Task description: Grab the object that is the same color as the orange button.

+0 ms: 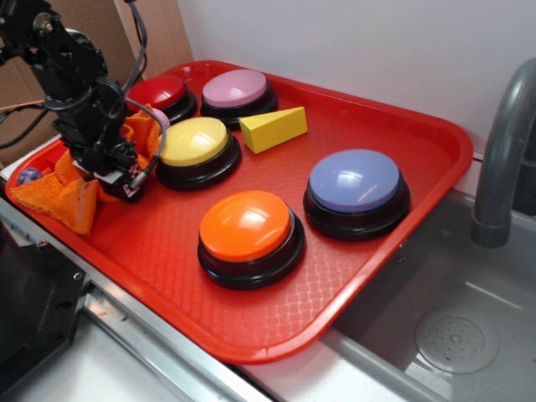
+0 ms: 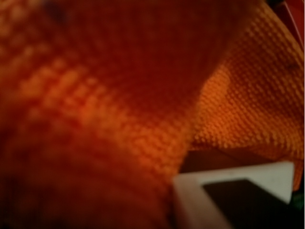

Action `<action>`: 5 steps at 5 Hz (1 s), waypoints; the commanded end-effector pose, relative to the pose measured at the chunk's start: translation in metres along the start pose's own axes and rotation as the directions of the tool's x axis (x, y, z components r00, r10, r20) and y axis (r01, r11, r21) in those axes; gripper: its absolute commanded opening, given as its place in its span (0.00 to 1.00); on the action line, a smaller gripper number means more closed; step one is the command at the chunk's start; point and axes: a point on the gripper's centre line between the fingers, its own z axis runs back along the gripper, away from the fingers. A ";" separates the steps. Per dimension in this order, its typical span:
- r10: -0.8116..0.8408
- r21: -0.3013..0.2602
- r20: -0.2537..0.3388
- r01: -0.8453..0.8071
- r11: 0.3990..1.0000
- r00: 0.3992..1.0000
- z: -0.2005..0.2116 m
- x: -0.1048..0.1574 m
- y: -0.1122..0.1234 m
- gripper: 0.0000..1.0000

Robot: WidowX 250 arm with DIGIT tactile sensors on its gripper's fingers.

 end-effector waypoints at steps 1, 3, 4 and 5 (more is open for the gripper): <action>-0.006 -0.035 -0.075 0.003 0.999 0.997 0.050 0.024 -0.021 0.00; -0.068 -0.207 -0.070 0.053 0.977 0.995 0.123 0.038 -0.065 0.00; -0.104 -0.248 -0.027 0.095 0.964 0.994 0.150 0.037 -0.083 0.00; -0.105 -0.242 -0.003 0.101 0.965 0.995 0.160 0.037 -0.091 0.00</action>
